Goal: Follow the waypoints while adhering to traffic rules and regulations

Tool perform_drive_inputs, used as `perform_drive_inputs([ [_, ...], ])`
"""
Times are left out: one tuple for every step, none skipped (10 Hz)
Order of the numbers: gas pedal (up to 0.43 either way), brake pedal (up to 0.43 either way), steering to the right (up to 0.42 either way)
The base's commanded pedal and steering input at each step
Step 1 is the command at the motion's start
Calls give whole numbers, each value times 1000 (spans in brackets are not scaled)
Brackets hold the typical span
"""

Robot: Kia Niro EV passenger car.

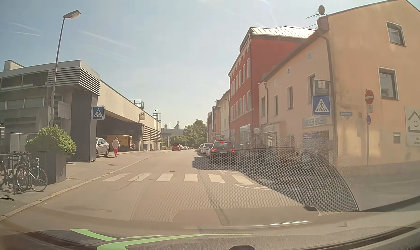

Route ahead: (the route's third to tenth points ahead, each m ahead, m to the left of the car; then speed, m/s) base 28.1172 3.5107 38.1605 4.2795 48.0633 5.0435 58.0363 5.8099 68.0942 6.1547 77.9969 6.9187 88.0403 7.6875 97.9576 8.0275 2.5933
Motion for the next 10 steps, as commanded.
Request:
perform_drive_inputs([
  [0, 0, -147],
  [0, 0, -152],
  [8, 0, -152],
  [150, 0, -152],
  [197, 0, -152],
  [228, 0, -152],
  [248, 0, -152],
  [268, 0, -152],
  [280, 0, -151],
  [280, 0, -147],
])
